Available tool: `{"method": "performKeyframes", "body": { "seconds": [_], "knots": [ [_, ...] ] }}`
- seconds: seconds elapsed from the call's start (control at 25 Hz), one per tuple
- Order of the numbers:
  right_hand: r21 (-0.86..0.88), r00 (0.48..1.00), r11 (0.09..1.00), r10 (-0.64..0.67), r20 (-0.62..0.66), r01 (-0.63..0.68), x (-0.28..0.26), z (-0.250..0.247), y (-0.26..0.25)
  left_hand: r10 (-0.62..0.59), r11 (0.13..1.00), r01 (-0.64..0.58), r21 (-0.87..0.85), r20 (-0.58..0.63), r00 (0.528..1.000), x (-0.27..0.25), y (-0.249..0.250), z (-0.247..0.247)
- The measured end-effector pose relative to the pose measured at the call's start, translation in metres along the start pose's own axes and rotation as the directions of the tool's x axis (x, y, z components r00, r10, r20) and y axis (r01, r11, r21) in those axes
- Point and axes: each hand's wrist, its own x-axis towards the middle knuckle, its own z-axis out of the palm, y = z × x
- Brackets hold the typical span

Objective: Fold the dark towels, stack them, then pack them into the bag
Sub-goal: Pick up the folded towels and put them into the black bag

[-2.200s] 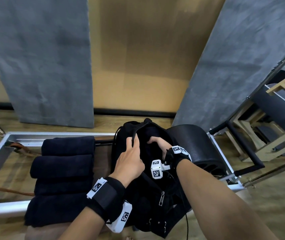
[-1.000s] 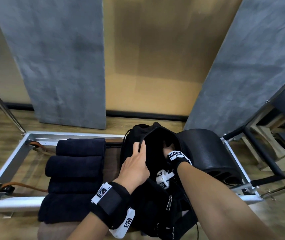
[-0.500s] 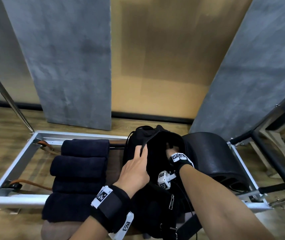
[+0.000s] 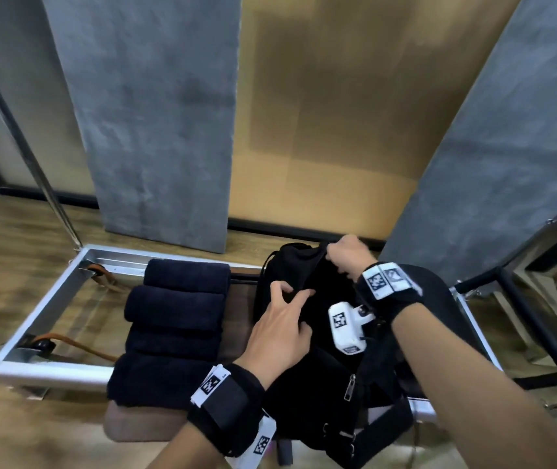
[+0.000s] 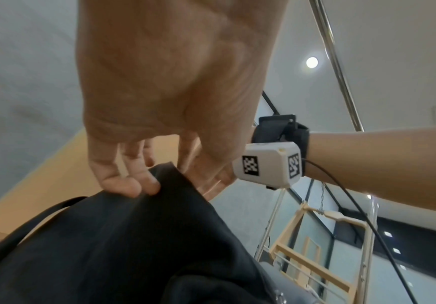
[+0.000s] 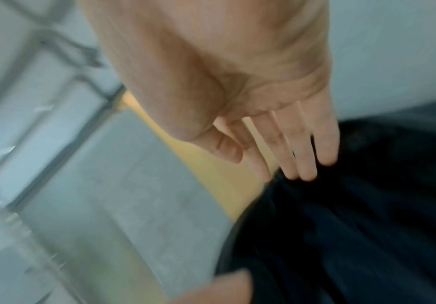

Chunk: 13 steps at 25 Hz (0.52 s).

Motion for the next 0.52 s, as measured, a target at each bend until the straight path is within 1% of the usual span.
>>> {"method": "performKeyframes", "body": {
  "seconds": [0.04, 0.08, 0.12, 0.16, 0.2, 0.24, 0.28, 0.32, 0.36, 0.44, 0.48, 0.52],
  "knots": [
    [-0.005, 0.995, 0.998, -0.055, -0.077, 0.055, -0.008, -0.008, -0.008, 0.02, 0.996, -0.028, -0.084, -0.088, 0.996, -0.006, -0.004, -0.002],
    [0.065, 0.985, 0.991, -0.111, -0.131, 0.121, -0.017, -0.013, -0.018, 0.027, 0.985, -0.057, -0.162, -0.18, 0.983, -0.011, -0.008, -0.003],
    [0.188, 0.976, 0.964, -0.164, -0.146, 0.19, -0.027, -0.01, -0.031, 0.01, 0.969, -0.076, -0.237, -0.267, 0.964, -0.016, -0.015, -0.005],
    [0.314, 0.97, 0.919, -0.206, -0.128, 0.237, -0.038, -0.003, -0.044, -0.026, 0.946, -0.084, -0.312, -0.334, 0.942, -0.02, -0.023, -0.007],
    [0.395, 0.964, 0.879, -0.251, -0.093, 0.267, -0.048, 0.008, -0.057, -0.085, 0.919, -0.078, -0.387, -0.387, 0.918, -0.025, -0.032, -0.01],
    [0.429, 0.953, 0.856, -0.301, -0.043, 0.289, -0.057, 0.024, -0.07, -0.16, 0.89, -0.06, -0.452, -0.434, 0.887, -0.03, -0.044, -0.014],
    [0.437, 0.933, 0.843, -0.359, 0.027, 0.312, -0.066, 0.044, -0.082, -0.248, 0.863, -0.031, -0.505, -0.475, 0.844, -0.035, -0.059, -0.02],
    [0.421, 0.903, 0.843, -0.415, 0.114, 0.335, -0.074, 0.067, -0.092, -0.34, 0.835, 0.013, -0.55, -0.499, 0.797, -0.041, -0.076, -0.025],
    [0.369, 0.863, 0.853, -0.463, 0.203, 0.37, -0.08, 0.091, -0.098, -0.428, 0.805, 0.068, -0.589, -0.499, 0.753, -0.049, -0.094, -0.031],
    [0.142, 0.789, 0.858, -0.51, 0.343, 0.494, -0.089, 0.137, -0.1, -0.568, 0.735, 0.178, -0.654, -0.449, 0.69, -0.064, -0.128, -0.037],
    [-0.01, 0.754, 0.821, -0.519, 0.403, 0.57, -0.093, 0.158, -0.099, -0.626, 0.689, 0.221, -0.691, -0.412, 0.662, -0.073, -0.144, -0.039],
    [-0.156, 0.728, 0.756, -0.521, 0.446, 0.636, -0.096, 0.176, -0.097, -0.676, 0.635, 0.253, -0.73, -0.367, 0.639, -0.08, -0.156, -0.04]
  ]
}}
